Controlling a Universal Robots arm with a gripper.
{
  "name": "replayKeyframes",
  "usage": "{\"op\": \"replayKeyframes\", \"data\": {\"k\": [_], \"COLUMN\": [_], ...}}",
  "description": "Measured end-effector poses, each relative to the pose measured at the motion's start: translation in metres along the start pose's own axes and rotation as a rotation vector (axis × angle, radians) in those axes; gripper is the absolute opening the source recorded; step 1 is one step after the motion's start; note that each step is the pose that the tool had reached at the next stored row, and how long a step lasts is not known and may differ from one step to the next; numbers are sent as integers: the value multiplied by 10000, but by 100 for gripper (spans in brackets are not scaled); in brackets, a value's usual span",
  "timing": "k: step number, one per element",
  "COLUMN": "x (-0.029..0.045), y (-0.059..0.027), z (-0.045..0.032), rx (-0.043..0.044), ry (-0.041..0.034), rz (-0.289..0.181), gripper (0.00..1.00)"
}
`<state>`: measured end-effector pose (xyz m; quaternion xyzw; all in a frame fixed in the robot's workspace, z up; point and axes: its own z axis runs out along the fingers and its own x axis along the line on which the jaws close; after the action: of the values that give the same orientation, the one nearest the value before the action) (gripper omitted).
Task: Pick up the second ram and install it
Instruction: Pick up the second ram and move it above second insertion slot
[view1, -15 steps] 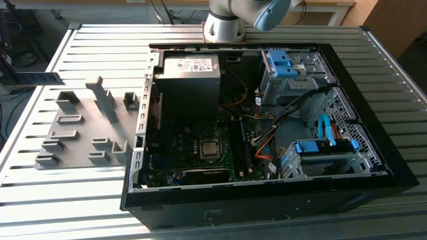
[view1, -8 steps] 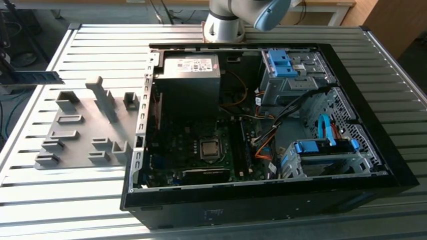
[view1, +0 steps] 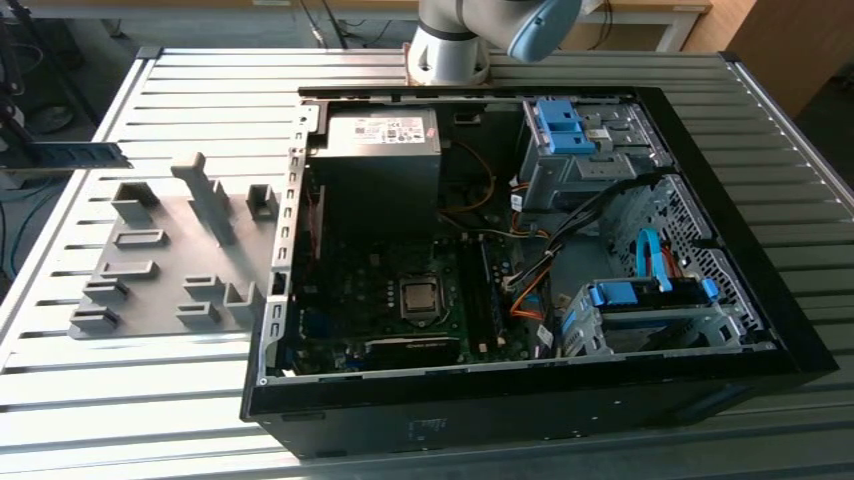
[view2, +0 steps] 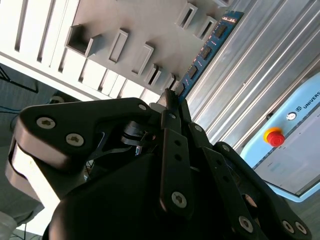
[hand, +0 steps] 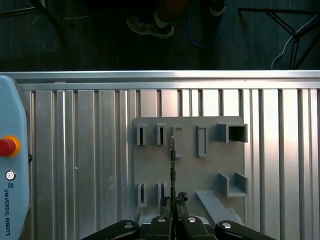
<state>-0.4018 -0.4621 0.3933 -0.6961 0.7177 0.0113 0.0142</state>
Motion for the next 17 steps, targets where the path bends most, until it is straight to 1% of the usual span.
{"op": "replayKeyframes", "data": {"k": [10,17], "x": [-3,-5], "y": [-81,-152], "z": [1,1], "rx": [1,0], "ry": [0,0], "rz": [1,-11], "gripper": [14,14]}}
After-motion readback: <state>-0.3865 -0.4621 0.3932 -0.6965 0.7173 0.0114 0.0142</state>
